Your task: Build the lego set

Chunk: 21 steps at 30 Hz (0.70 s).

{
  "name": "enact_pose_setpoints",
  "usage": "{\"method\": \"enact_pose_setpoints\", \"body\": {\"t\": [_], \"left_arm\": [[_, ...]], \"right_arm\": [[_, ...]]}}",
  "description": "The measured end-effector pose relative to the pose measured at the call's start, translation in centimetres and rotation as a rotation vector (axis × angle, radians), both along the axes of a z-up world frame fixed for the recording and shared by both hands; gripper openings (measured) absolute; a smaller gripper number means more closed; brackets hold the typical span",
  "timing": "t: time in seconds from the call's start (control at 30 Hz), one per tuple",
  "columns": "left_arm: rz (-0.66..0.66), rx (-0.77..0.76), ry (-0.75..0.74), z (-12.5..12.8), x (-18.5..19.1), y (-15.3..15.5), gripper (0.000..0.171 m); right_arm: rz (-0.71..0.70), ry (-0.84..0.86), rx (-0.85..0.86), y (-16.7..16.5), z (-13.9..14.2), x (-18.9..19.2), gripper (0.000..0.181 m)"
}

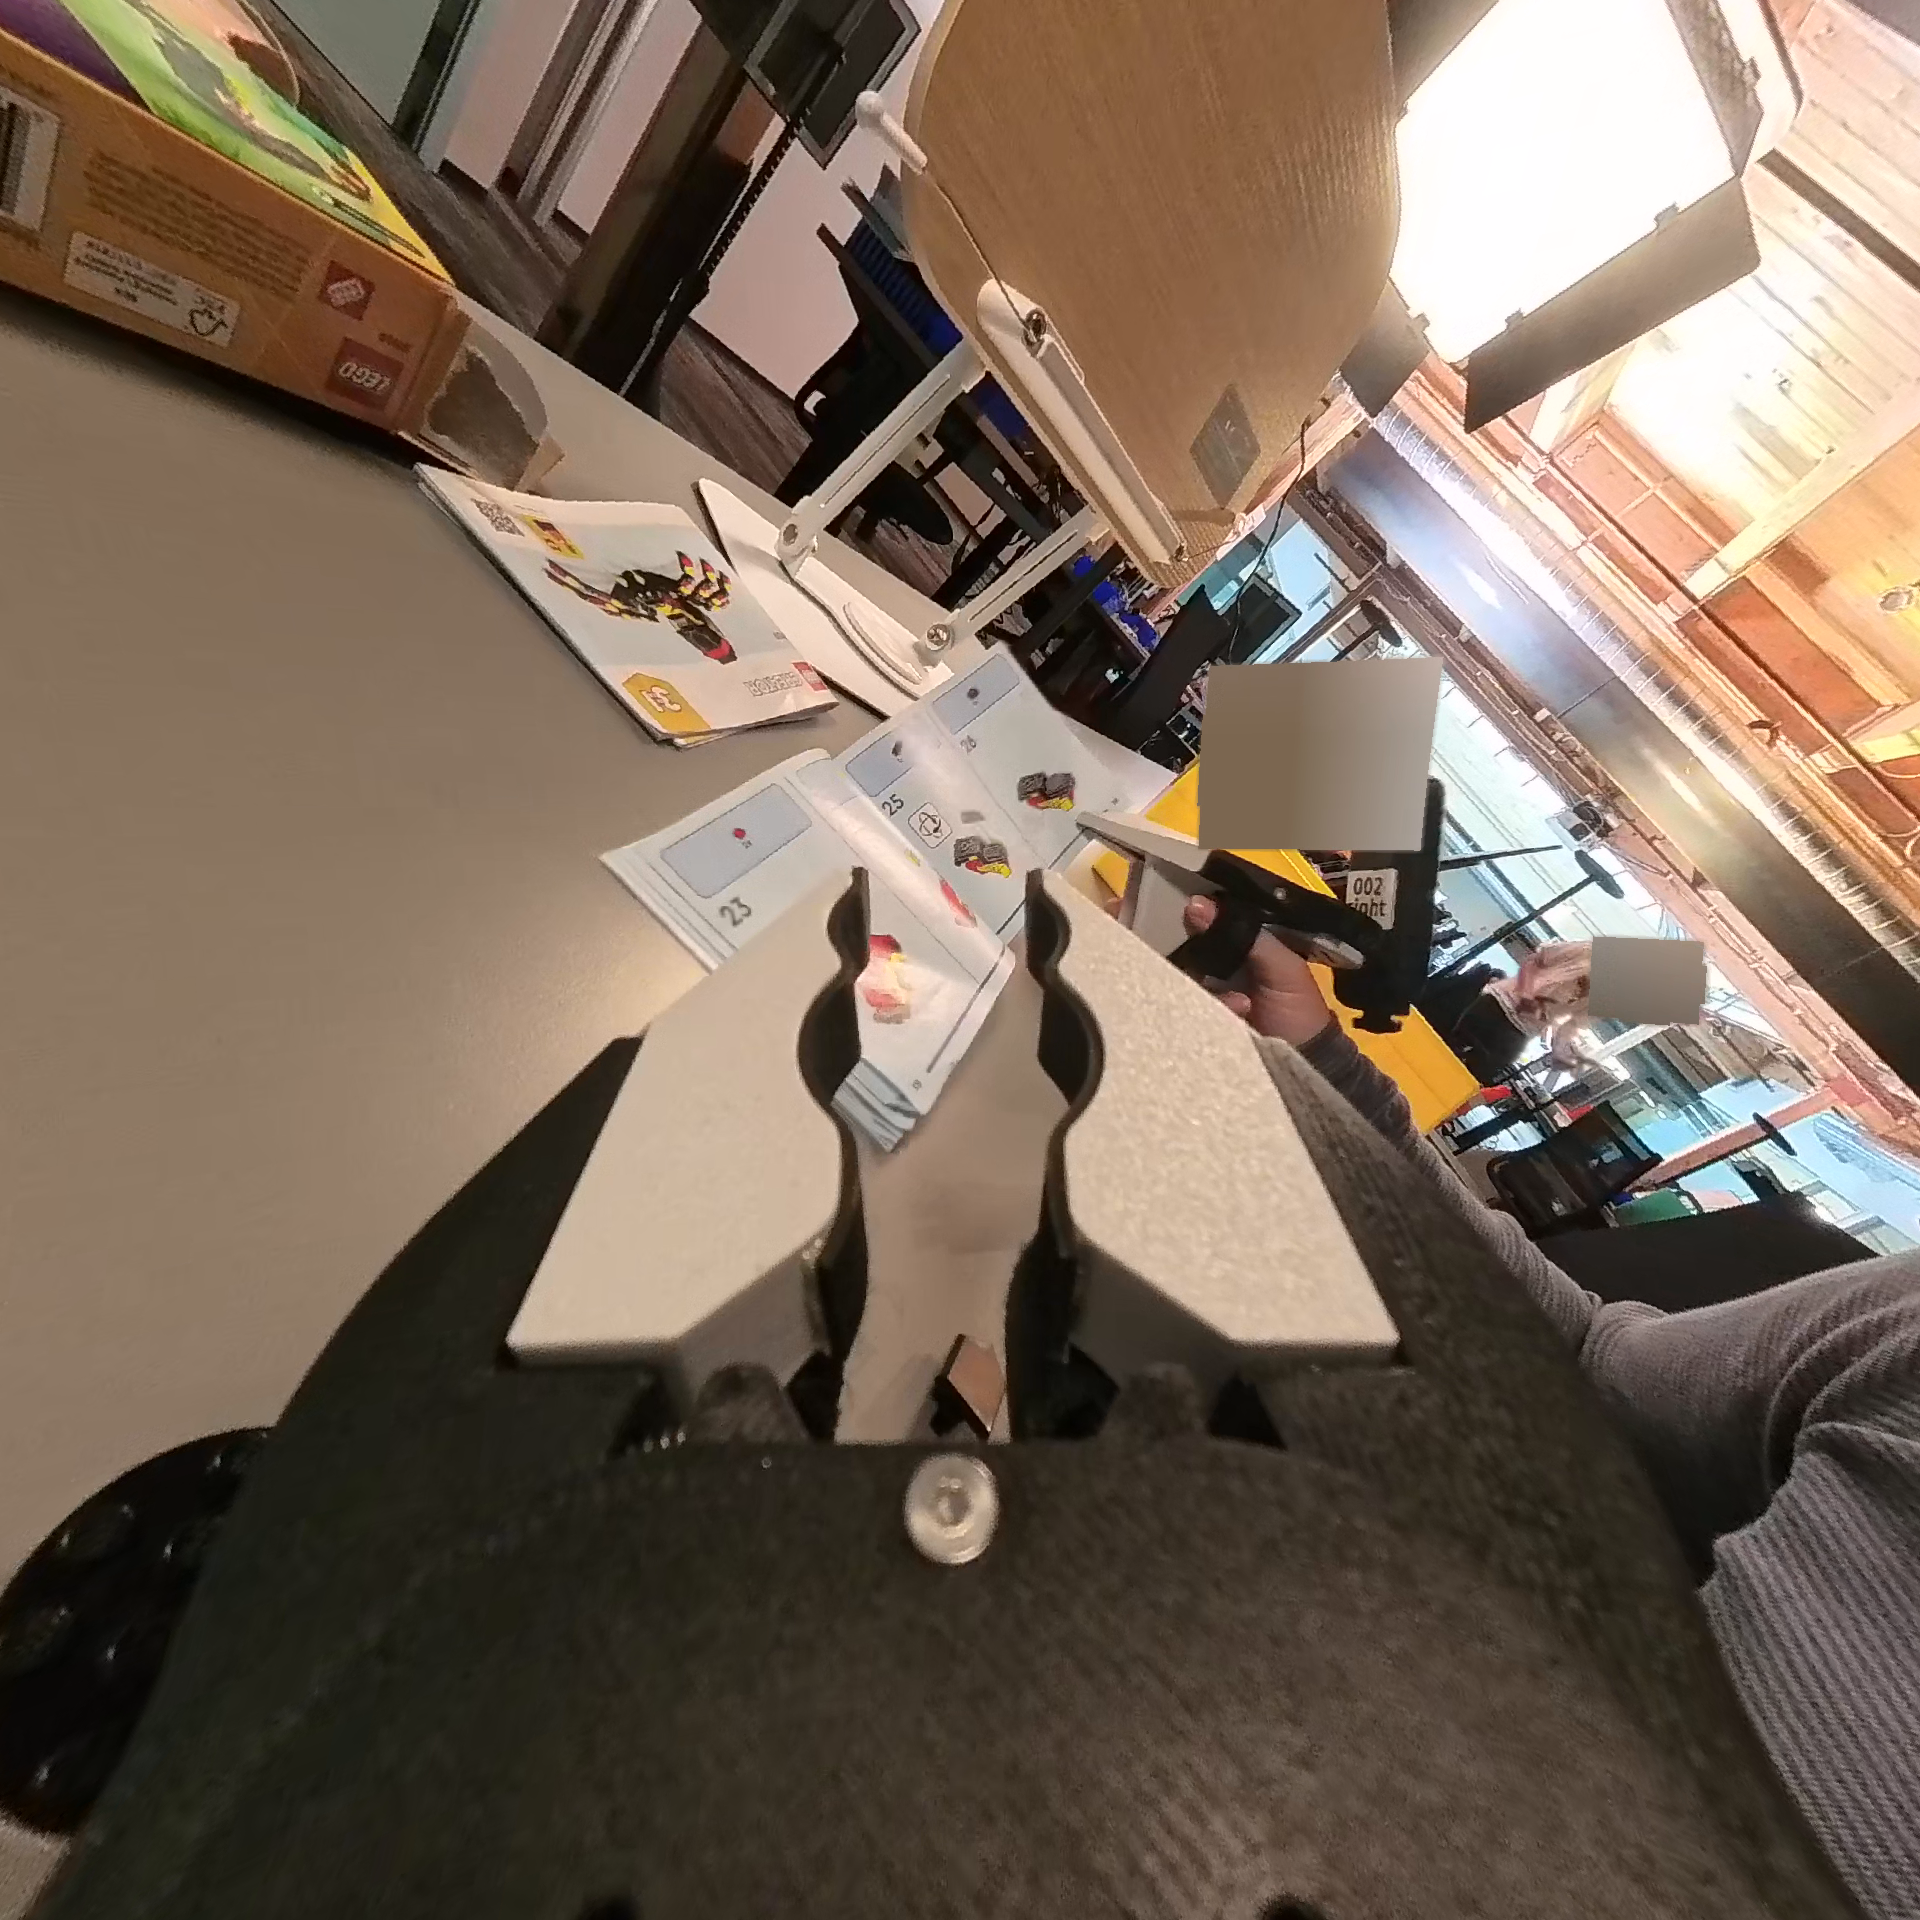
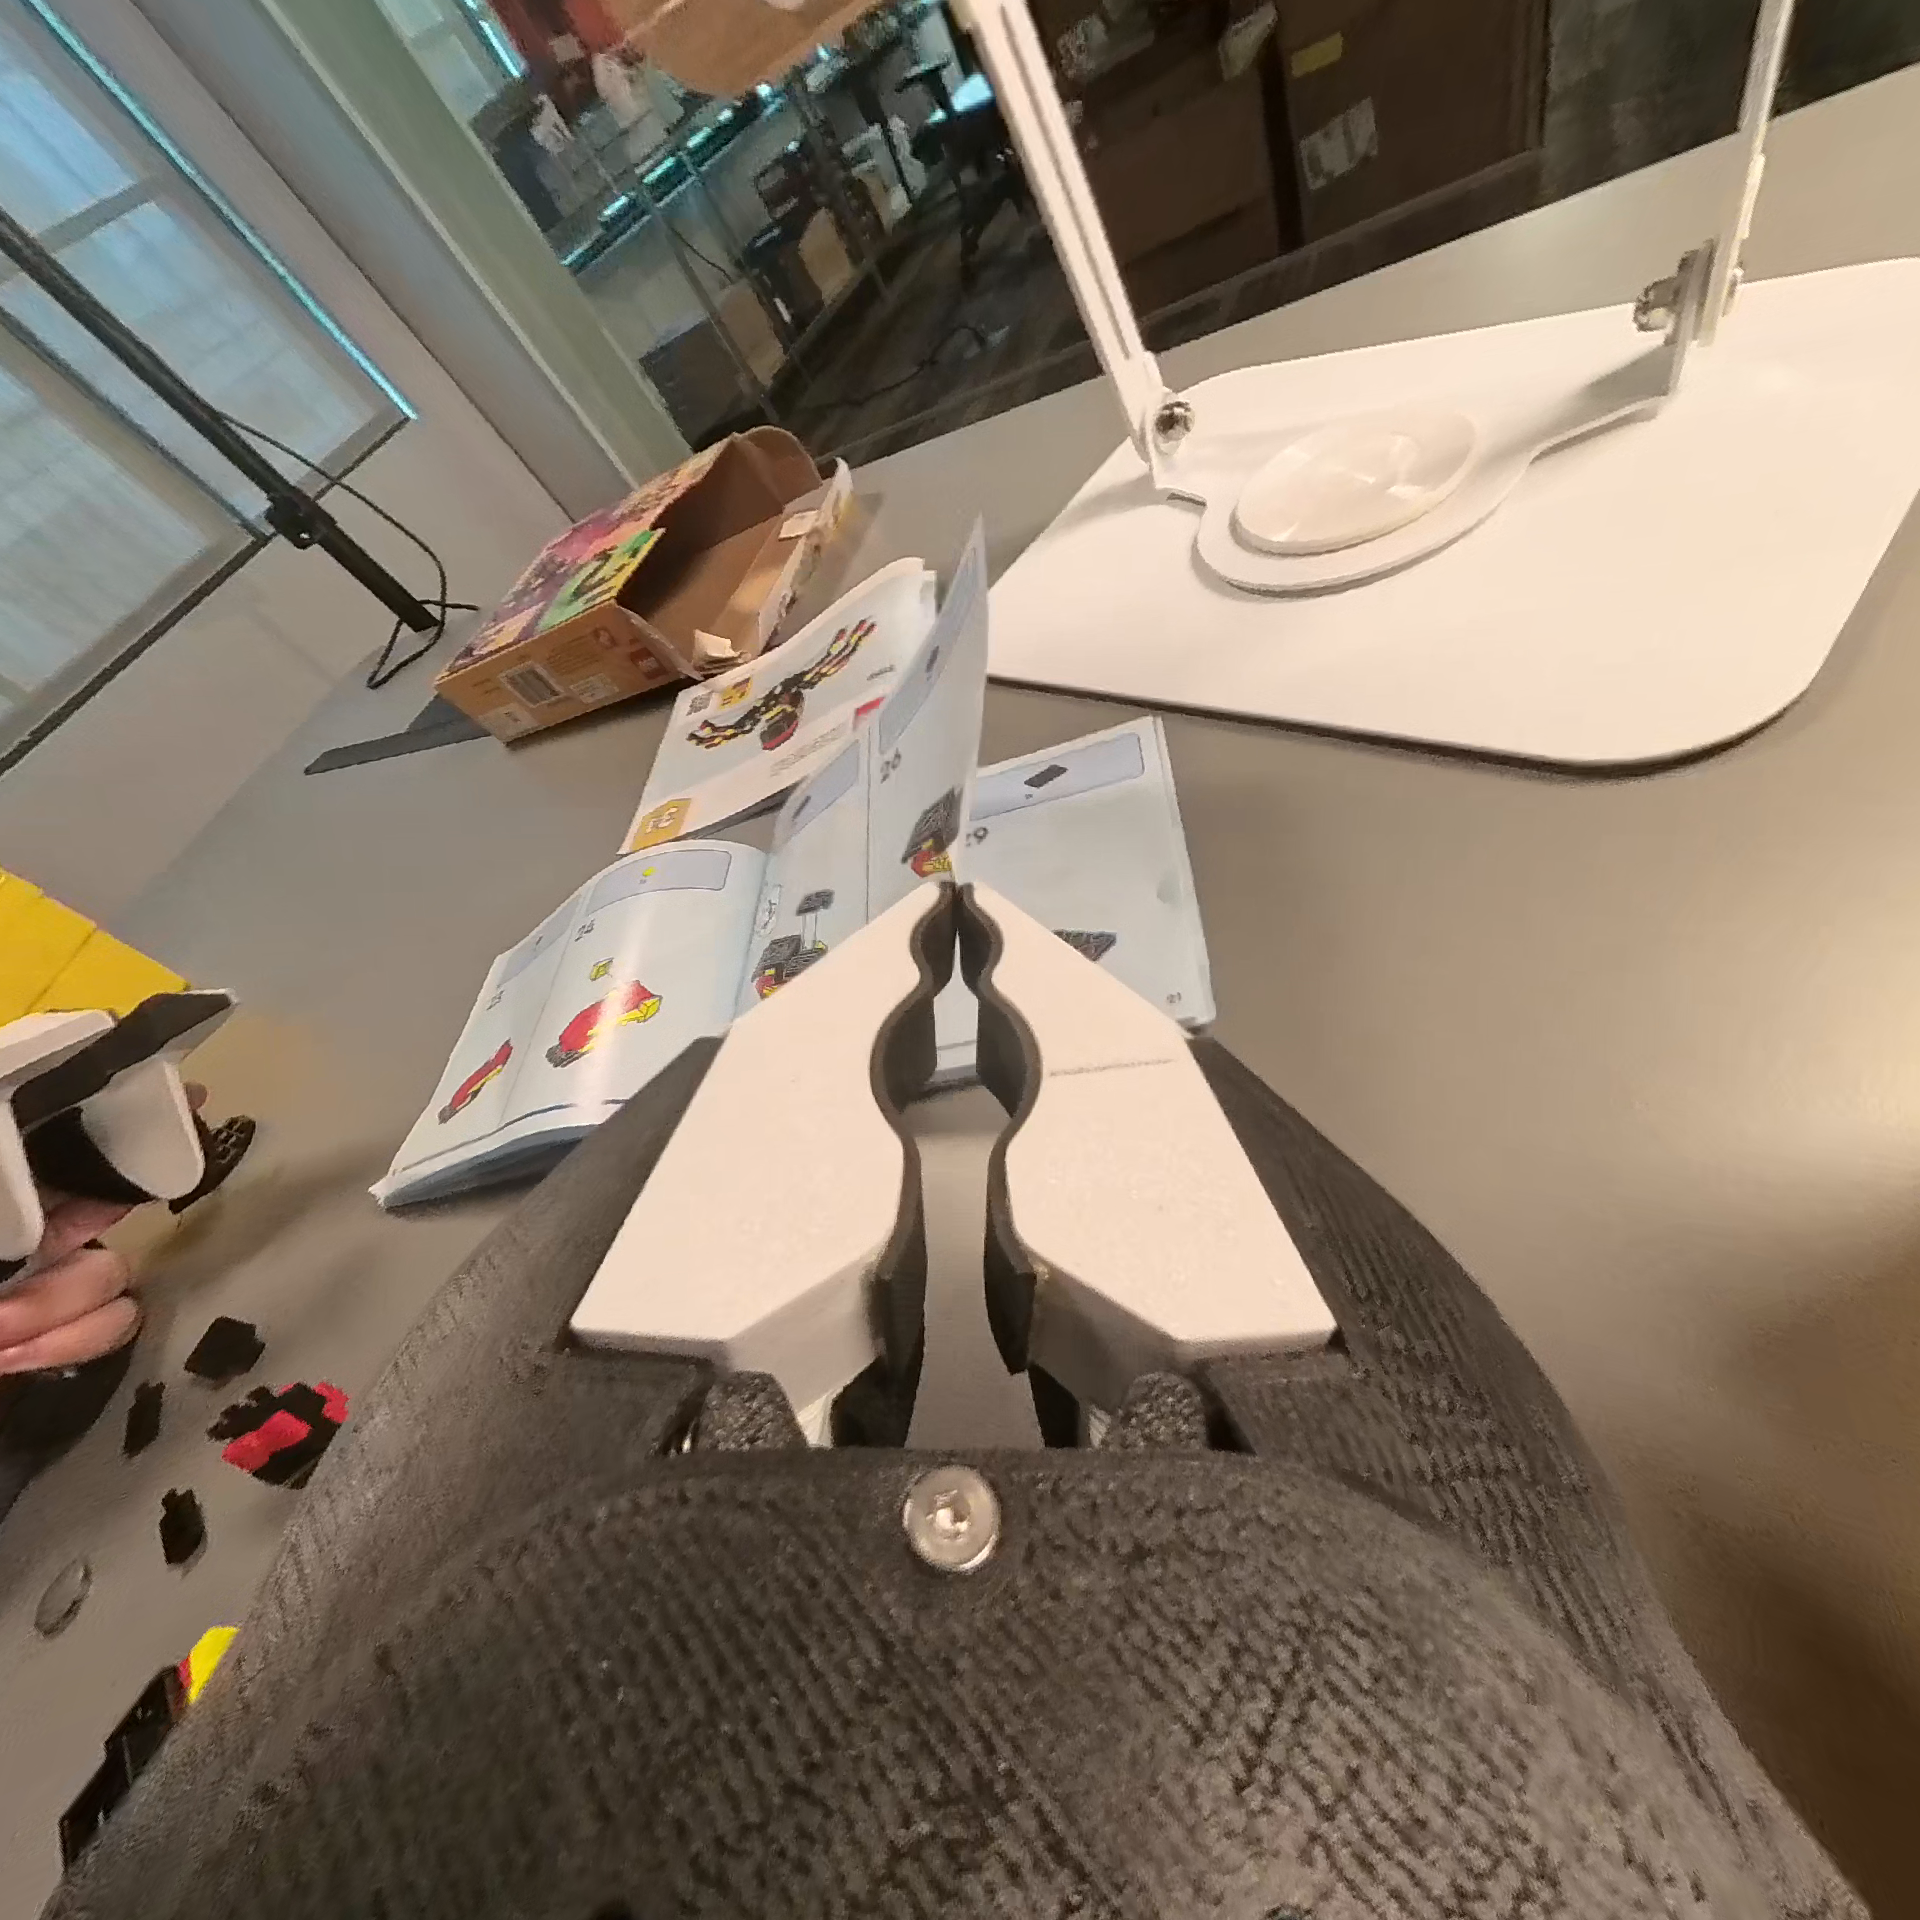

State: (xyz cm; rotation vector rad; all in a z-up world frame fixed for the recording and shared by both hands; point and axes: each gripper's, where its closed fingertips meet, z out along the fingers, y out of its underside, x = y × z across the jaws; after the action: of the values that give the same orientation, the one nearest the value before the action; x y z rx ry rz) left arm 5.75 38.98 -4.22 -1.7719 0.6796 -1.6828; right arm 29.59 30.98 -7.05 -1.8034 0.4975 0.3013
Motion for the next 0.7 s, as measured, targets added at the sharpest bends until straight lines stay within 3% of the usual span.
{"method": "enact_pose_setpoints", "body": {"t": [0.7], "left_arm": [[-0.002, -0.001, 0.002, -0.04, 0.05, -0.01, 0.029]], "right_arm": [[-0.032, 0.030, -0.031, -0.08, -0.56, 0.55, 0.000]]}}
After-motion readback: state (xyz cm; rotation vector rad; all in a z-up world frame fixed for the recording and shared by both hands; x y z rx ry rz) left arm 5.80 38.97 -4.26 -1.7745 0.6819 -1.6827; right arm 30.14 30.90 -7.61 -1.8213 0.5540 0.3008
